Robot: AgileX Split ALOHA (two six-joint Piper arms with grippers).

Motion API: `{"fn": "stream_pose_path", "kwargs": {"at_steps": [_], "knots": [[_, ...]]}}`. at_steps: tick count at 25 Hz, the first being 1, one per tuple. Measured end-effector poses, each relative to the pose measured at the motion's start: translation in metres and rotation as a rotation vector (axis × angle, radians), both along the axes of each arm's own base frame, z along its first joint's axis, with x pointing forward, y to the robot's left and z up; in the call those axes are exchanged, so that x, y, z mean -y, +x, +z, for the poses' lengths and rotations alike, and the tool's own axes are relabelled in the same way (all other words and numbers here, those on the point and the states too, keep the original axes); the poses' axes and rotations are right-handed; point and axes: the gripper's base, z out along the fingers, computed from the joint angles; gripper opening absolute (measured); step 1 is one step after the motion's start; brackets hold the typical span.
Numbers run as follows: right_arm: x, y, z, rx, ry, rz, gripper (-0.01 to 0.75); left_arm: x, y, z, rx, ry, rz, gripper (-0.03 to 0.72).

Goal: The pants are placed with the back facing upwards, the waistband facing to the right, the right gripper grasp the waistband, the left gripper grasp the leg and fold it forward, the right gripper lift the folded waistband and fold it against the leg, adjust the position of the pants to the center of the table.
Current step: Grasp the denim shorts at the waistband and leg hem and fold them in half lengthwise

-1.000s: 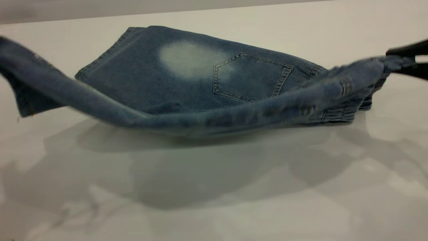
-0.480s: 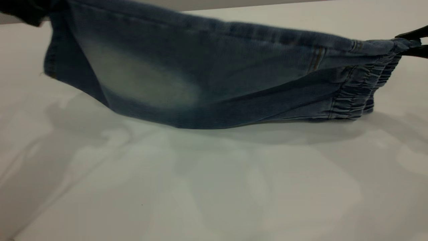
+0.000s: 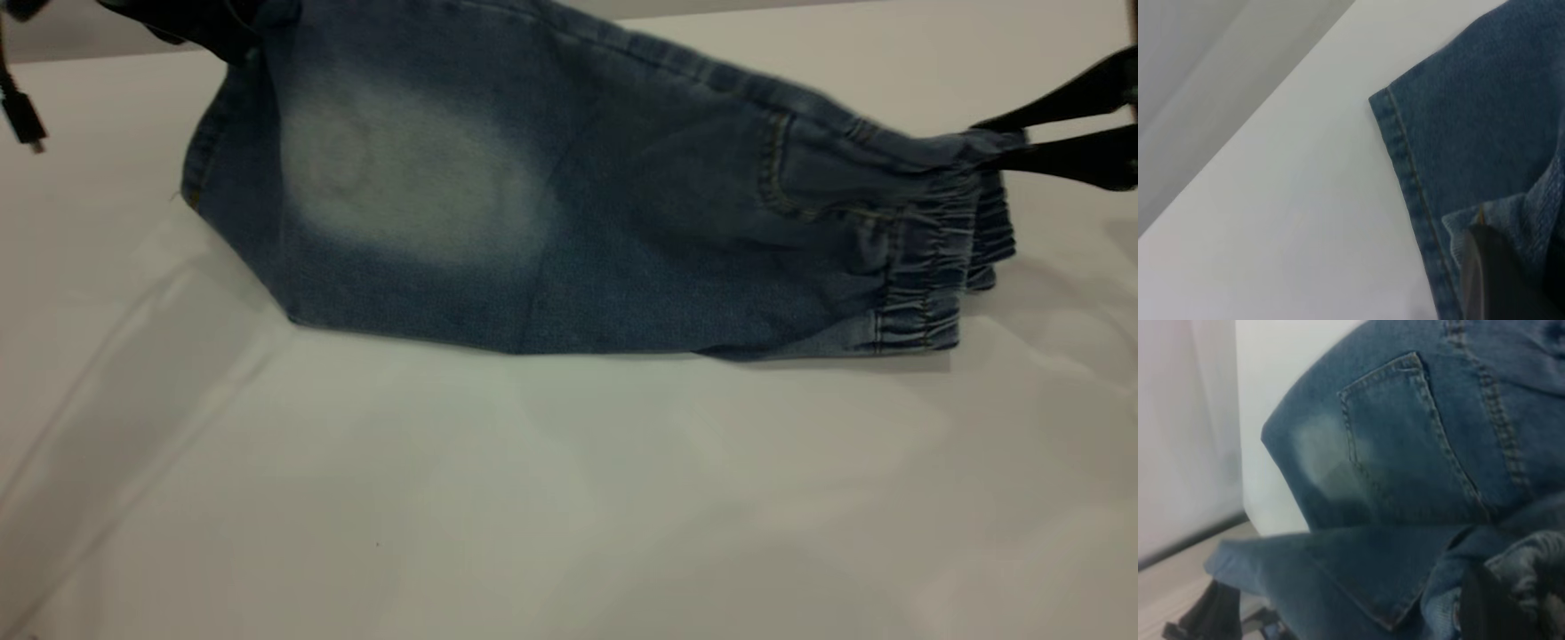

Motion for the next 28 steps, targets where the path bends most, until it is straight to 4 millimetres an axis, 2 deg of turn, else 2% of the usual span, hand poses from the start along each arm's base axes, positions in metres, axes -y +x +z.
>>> {"fn": "stream_pose_path", "kwargs": {"at_steps": [6,14,21,28], "knots": [[0.005,0.024,0.007,0.027,-0.06,-0.034,0.059,0.002,0.017,-0.003,0.008,0.055,-0.034,0.113],[0.005,0.023,0.003,0.018,-0.058,-0.031,0.059,0.003,0.027,-0.016,-0.023,0.068,-0.027,0.113],[0.005,0.023,0.003,0.023,-0.062,-0.027,0.059,-0.001,0.031,-0.014,0.003,0.07,-0.036,0.113],[0.006,0.023,0.002,0.018,-0.075,-0.034,0.064,-0.023,0.037,-0.012,0.04,0.049,0.006,0.12]]}}
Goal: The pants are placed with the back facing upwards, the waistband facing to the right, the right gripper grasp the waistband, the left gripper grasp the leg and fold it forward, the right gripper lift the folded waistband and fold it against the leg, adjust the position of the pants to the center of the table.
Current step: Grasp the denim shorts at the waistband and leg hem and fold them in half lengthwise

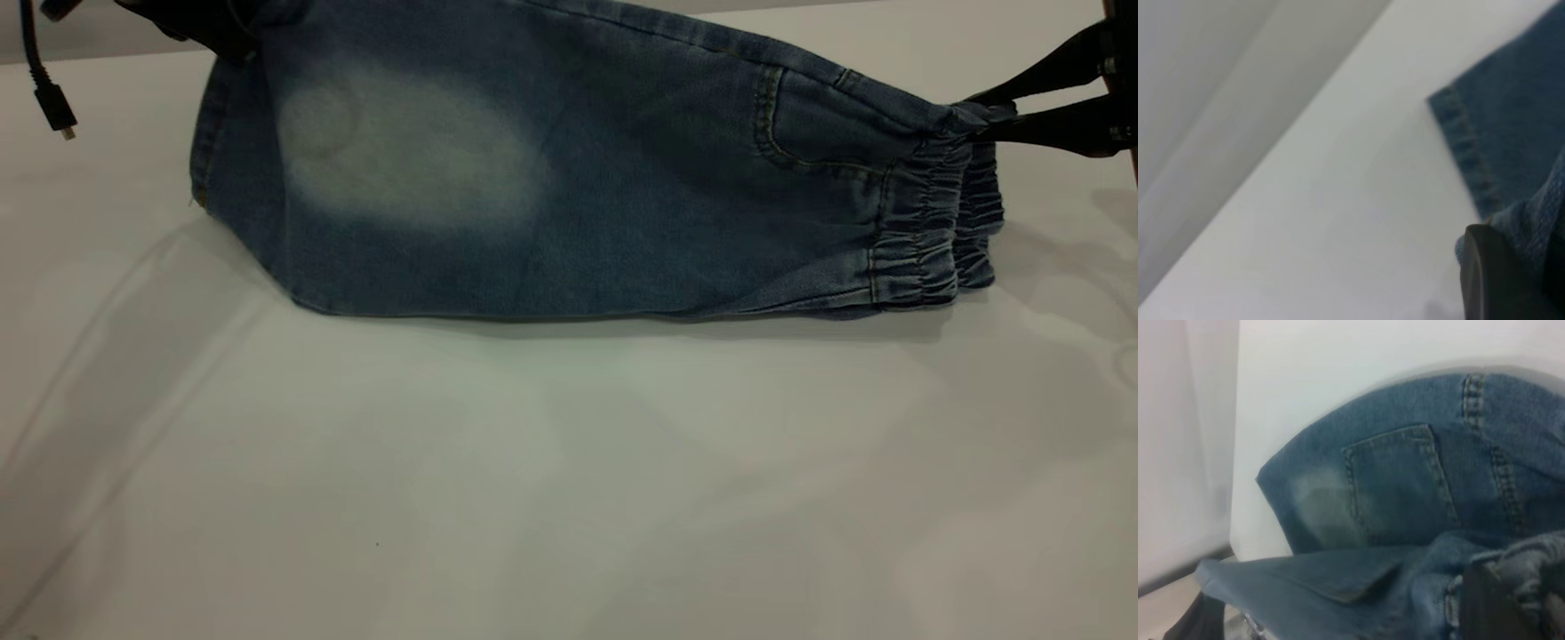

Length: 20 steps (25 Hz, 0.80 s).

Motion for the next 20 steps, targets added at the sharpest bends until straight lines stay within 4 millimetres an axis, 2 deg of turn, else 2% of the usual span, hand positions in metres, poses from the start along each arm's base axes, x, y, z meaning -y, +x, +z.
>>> {"fn": "stream_pose_path", "kwargs": {"at_steps": [4,10,12,16,20], "knots": [[0.0,0.0,0.0,0.0,0.0,0.0,0.064,-0.005,0.0036,-0.0021,0.031,-0.023,0.0,0.17],[0.0009,0.0025,0.0011,0.007,-0.008,-0.002,0.067,-0.0036,0.0044,-0.0034,0.039,-0.033,-0.004,0.377],[0.0012,0.0037,0.0018,0.011,-0.009,-0.001,0.068,-0.0043,0.0038,-0.0041,0.029,-0.027,0.0,0.422],[0.0016,0.0072,0.0044,0.027,-0.007,0.003,0.077,-0.0035,0.0037,-0.0042,0.028,-0.036,0.007,0.445],[0.0011,0.0077,0.0054,0.044,-0.009,0.015,0.146,-0.0037,0.0031,-0.0041,0.013,-0.078,0.053,0.447]]}}
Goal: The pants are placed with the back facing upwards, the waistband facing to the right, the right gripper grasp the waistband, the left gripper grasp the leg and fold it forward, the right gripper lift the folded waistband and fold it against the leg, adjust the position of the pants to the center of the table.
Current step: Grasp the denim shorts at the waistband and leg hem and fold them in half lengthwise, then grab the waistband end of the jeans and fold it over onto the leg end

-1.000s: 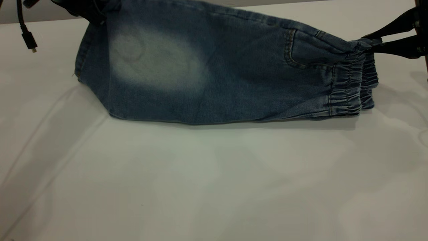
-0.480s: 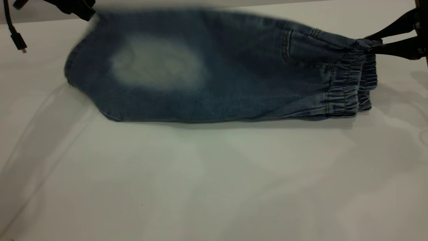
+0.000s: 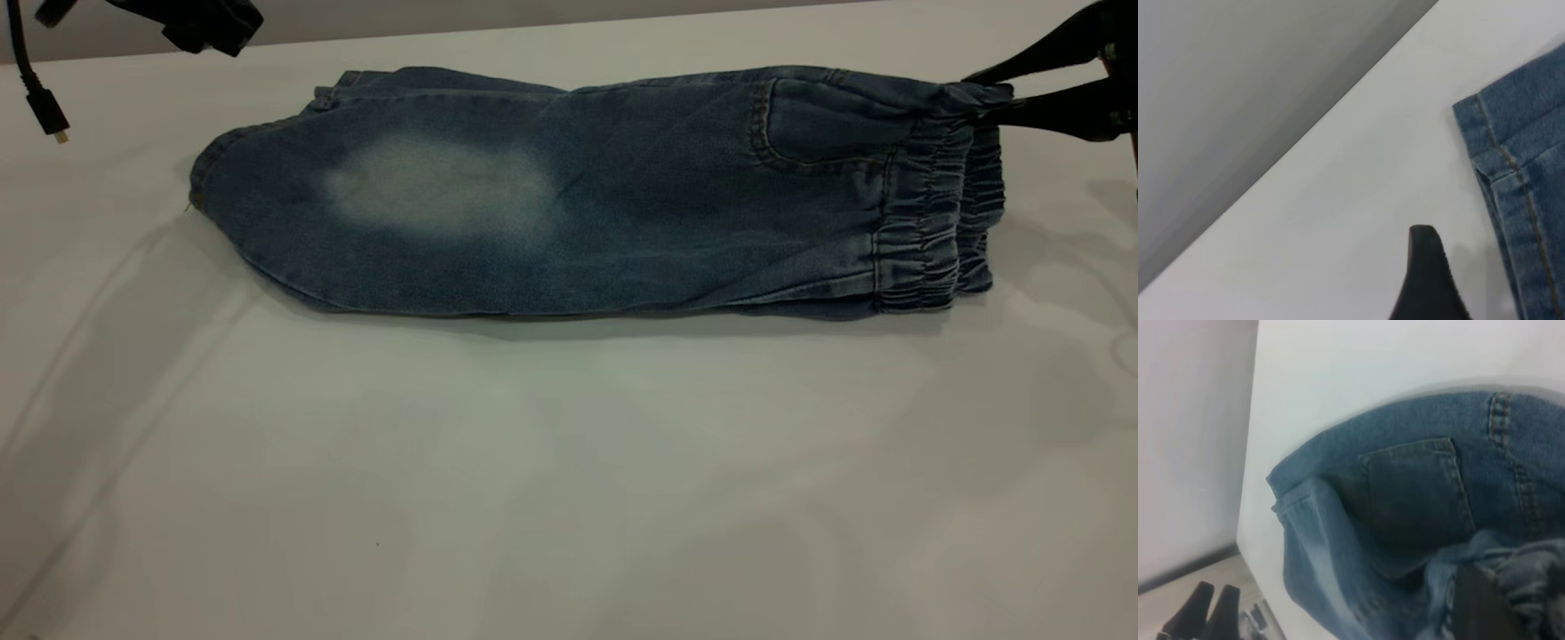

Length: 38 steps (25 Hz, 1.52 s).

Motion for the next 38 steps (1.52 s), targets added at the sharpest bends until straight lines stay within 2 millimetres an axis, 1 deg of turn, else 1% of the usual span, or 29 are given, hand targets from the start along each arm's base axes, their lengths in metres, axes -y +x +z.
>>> {"fn": "stream_pose_path", "kwargs": {"at_steps": [2,4,8,11,14,19,22,26,29,32,34,38], "knots": [[-0.001,0.0,0.001,0.015,-0.001,0.014,0.213,-0.001,-0.001,-0.001,-0.017,-0.012,0.024,0.447],[-0.001,0.0,0.001,0.019,0.003,0.018,0.302,-0.002,-0.002,-0.003,-0.04,-0.007,0.041,0.447],[-0.003,-0.001,0.004,0.043,0.034,0.042,0.462,0.002,-0.005,-0.005,-0.073,0.011,0.041,0.446],[-0.006,-0.002,0.006,0.052,0.059,0.068,0.533,0.011,-0.006,-0.005,-0.076,0.012,0.023,0.446],[-0.011,-0.008,0.005,0.008,0.075,0.137,0.554,0.024,-0.008,-0.005,-0.07,0.009,-0.011,0.446],[-0.019,-0.024,-0.005,-0.126,0.027,0.259,0.56,0.048,-0.012,-0.004,-0.057,0.003,-0.071,0.446],[-0.022,-0.029,-0.01,-0.158,-0.011,0.294,0.56,0.058,-0.014,-0.003,-0.053,0.001,-0.098,0.446],[-0.031,-0.029,-0.012,-0.165,0.001,0.298,0.561,0.063,-0.015,-0.004,-0.055,0.003,-0.111,0.446],[-0.038,-0.03,-0.025,-0.203,-0.028,0.309,0.561,0.063,-0.016,-0.004,-0.058,0.004,-0.109,0.446],[-0.036,-0.03,-0.041,-0.257,-0.047,0.258,0.561,0.063,-0.016,-0.004,-0.063,-0.009,-0.093,0.446],[-0.035,-0.029,-0.048,-0.256,-0.048,0.246,0.561,0.064,-0.016,-0.004,-0.063,-0.01,-0.095,0.446],[-0.035,-0.02,-0.049,-0.183,-0.051,0.227,0.561,0.067,-0.016,-0.004,-0.061,-0.01,-0.103,0.446]]}}
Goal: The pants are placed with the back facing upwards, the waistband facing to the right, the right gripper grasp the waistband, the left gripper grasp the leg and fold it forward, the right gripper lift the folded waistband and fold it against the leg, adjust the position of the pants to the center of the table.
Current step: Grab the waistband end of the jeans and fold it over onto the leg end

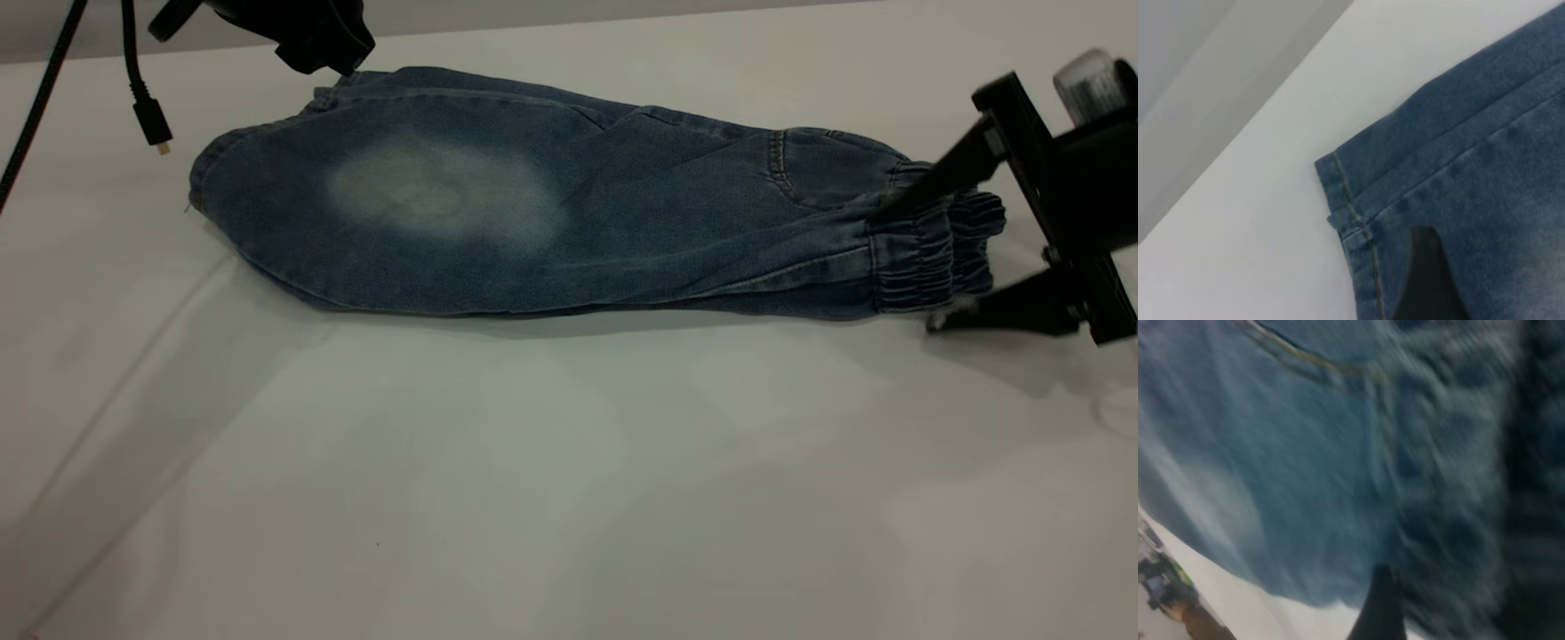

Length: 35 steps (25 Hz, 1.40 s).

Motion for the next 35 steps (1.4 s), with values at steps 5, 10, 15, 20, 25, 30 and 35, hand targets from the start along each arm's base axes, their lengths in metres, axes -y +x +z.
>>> {"fn": "stream_pose_path", "kwargs": {"at_steps": [5,10,15,20,25,30,35], "knots": [[0.002,0.006,-0.009,-0.001,-0.006,-0.029,0.561,0.0,0.0,0.0,-0.001,0.001,0.0,0.445],[0.001,0.004,-0.019,-0.039,0.019,-0.059,0.55,-0.001,0.0,-0.001,-0.008,0.006,0.004,0.445],[0.005,0.01,-0.021,-0.006,-0.017,-0.124,0.485,-0.001,-0.001,-0.001,-0.016,0.012,0.008,0.445],[0.01,0.011,-0.025,-0.015,-0.079,-0.156,0.265,-0.001,-0.001,-0.001,-0.018,0.005,0.014,0.445],[0.011,0.011,-0.027,0.018,-0.118,-0.116,0.068,0.01,-0.004,-0.001,-0.019,-0.012,0.001,0.445],[0.009,0.01,-0.025,0.082,-0.099,-0.049,0.068,0.034,-0.009,-0.006,-0.001,-0.055,-0.057,0.445],[-0.003,0.012,-0.002,0.225,0.048,0.054,0.068,0.069,-0.017,-0.035,-0.004,-0.097,-0.166,0.444]]}}
